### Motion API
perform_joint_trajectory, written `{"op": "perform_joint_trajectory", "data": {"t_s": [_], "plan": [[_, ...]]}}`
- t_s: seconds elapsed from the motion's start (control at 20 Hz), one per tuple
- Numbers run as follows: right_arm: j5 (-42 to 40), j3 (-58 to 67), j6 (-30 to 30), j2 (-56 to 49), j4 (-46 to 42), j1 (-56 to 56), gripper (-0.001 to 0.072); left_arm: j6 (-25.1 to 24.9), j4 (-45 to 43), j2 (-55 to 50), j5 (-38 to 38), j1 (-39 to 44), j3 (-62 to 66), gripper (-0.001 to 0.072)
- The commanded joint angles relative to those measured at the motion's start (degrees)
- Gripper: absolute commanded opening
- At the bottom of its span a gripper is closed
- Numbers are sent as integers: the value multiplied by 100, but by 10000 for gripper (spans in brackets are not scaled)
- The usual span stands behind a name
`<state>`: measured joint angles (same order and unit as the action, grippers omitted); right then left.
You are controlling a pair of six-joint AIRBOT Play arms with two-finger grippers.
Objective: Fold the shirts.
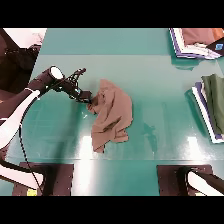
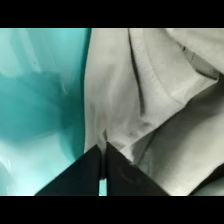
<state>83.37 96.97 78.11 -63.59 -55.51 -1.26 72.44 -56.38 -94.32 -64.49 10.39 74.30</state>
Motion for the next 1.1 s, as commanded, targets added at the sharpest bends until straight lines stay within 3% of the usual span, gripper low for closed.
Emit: {"op": "perform_joint_trajectory", "data": {"t_s": [0.0, 0.15, 0.2, 0.25, 0.3, 0.5, 0.65, 0.95, 1.05], "plan": [[490, -348, 210, -109, 4, 140, 18, 192, -393, 201, 52, -4, 151, 33], [184, -1799, 205, -66, 20, 769, 52, 256, -1045, 697, 68, -4, 529, 33], [-68, -2363, 205, -68, 63, 1088, 254, 254, -1126, 857, 55, -4, 619, 33], [-472, -3001, 205, -68, 66, 1453, 520, 254, -1132, 1025, 63, -4, 660, 34], [-874, -3528, 192, -109, 186, 1799, 570, 254, -1132, 1150, 76, -2, 660, 34], [-2175, -4828, -546, -791, 1659, 2931, 570, 258, -1134, 1283, -63, -2, 658, 34], [-2433, -4750, -1073, -1436, 2398, 3438, 570, 258, -1134, 1283, -140, -2, 658, 34], [-2789, -4041, -966, -1958, 2385, 3797, 565, 260, -1134, 1283, -271, -2, 658, 34], [-2924, -3965, -957, -2026, 2387, 3768, 432, 260, -1134, 1283, -361, -2, 658, 34]]}}
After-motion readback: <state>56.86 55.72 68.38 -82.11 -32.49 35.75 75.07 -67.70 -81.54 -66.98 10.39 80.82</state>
